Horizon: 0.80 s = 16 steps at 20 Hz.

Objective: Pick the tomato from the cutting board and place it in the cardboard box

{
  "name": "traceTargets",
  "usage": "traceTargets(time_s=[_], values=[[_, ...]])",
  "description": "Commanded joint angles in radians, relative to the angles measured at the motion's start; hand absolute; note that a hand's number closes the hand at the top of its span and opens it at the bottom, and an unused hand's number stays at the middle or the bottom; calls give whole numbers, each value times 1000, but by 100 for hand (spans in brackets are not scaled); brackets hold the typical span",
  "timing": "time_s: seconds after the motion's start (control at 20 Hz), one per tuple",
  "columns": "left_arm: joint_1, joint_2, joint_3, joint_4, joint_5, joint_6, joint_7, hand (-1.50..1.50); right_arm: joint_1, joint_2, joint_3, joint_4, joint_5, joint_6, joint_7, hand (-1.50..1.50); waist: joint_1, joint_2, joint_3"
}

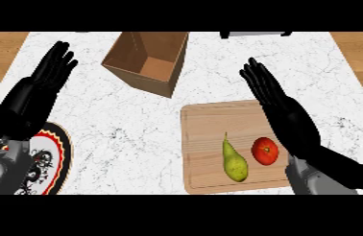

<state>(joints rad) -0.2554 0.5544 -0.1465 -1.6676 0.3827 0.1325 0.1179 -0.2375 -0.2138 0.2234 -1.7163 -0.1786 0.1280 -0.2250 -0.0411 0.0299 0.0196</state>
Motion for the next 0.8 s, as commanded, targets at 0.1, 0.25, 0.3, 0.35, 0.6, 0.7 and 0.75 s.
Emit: traceTargets(time_s=[0.1,0.25,0.3,0.35,0.6,0.7,0.75], values=[[-3,13,-56,49,-110,-52,-74,0,-75,-223,-247,11,-214,212,42,-150,30,-27,-19],[2,37,-87,46,-218,-36,-154,0,-132,-380,-362,44,-324,352,52,-150,21,-27,-19],[30,29,-96,34,-171,-53,-116,0,-111,-512,-302,41,-19,321,39,-150,20,-25,-23],[17,10,-107,67,-182,-61,-144,0,-89,-527,-347,122,-76,380,-4,-150,20,-16,-19],[33,-28,-127,101,-212,-77,-207,0,6,-512,-342,285,142,477,-468,-150,46,-21,-16],[8,-10,-123,102,-217,-92,-188,0,-23,-592,-350,308,195,516,-576,-150,50,-21,-15],[5,-27,-123,132,-228,-81,-207,0,-31,-577,-311,291,263,461,-607,-150,52,-19,-16]])
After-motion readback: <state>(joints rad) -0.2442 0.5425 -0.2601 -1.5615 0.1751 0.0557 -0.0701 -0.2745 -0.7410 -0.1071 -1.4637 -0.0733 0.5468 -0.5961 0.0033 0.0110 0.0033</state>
